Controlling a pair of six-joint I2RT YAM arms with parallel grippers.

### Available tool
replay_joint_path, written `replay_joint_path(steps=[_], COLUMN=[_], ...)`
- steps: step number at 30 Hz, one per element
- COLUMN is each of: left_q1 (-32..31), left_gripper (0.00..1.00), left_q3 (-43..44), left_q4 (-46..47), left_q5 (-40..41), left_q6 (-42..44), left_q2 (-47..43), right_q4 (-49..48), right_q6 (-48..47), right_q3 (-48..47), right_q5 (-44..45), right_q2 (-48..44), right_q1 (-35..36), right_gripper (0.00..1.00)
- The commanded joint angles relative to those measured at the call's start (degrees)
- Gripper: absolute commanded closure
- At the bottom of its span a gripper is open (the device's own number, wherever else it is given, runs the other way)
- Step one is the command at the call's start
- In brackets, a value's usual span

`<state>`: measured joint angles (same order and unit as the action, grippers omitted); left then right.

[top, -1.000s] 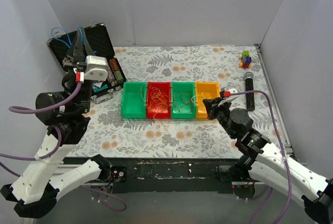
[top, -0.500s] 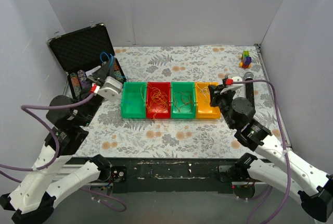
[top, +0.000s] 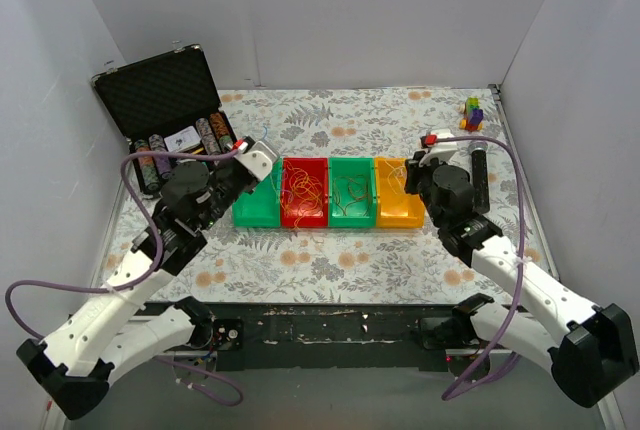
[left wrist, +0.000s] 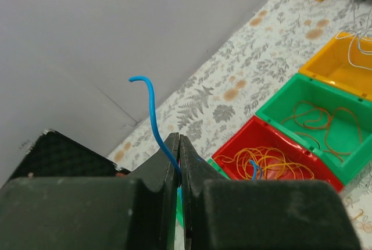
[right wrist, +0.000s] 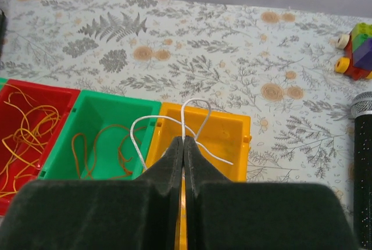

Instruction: Untangle the cables

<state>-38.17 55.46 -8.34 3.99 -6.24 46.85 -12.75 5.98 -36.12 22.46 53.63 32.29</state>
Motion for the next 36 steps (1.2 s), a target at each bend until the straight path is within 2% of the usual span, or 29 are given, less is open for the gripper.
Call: replay_joint_path(steps=[1, 10, 14, 15, 18, 20, 22, 25, 36], left_q1=[1.78, 7.93, 10.57, 10.92, 11.63, 11.72, 11.72, 11.72, 13.21], left_gripper=[1.00, 1.00, 1.00, 1.00, 1.00, 1.00, 1.00, 1.00, 1.00], left_q3=[-1.32, 0.43, 2.80, 3.51, 1.85, -0.52, -1.93, -3.86, -10.28], left_q4=[0.96, 1.48, 0.26, -0.27, -0.02, 1.39, 1.40, 2.36, 7.99], left_q5=[-0.82, -2.67, 0.05, 0.58, -0.21, -0.39, -0.74, -1.61, -3.90], left_q6=[-4.48, -8.61, -9.05, -8.97, -7.22, -6.24, -6.15, -6.33, -6.06], left_q2=[1.57, 6.40, 9.65, 10.36, 10.20, 8.96, 8.87, 8.70, 9.13], right_q4=[-4.03, -1.66, 0.18, 1.49, 3.26, 3.35, 3.87, 5.19, 6.60], right_q6=[1.93, 2.72, 3.33, 3.77, 5.53, 5.89, 5.72, 5.45, 5.89], right_q3=[1.75, 2.20, -0.35, -1.49, -3.87, -4.75, -5.80, -7.64, -9.50], right_q5=[-2.77, -2.16, -3.65, -4.08, -4.44, -4.35, -4.53, -4.35, -6.11], right_q2=[2.88, 10.79, 13.07, 13.60, 13.96, 13.18, 12.21, 11.15, 6.50], right_q1=[-1.61, -3.73, -4.08, -4.17, -4.08, -4.17, -4.17, -4.17, -4.17], right_gripper=[0.99, 0.99, 0.99, 0.94, 0.71, 0.49, 0.36, 0.31, 0.31])
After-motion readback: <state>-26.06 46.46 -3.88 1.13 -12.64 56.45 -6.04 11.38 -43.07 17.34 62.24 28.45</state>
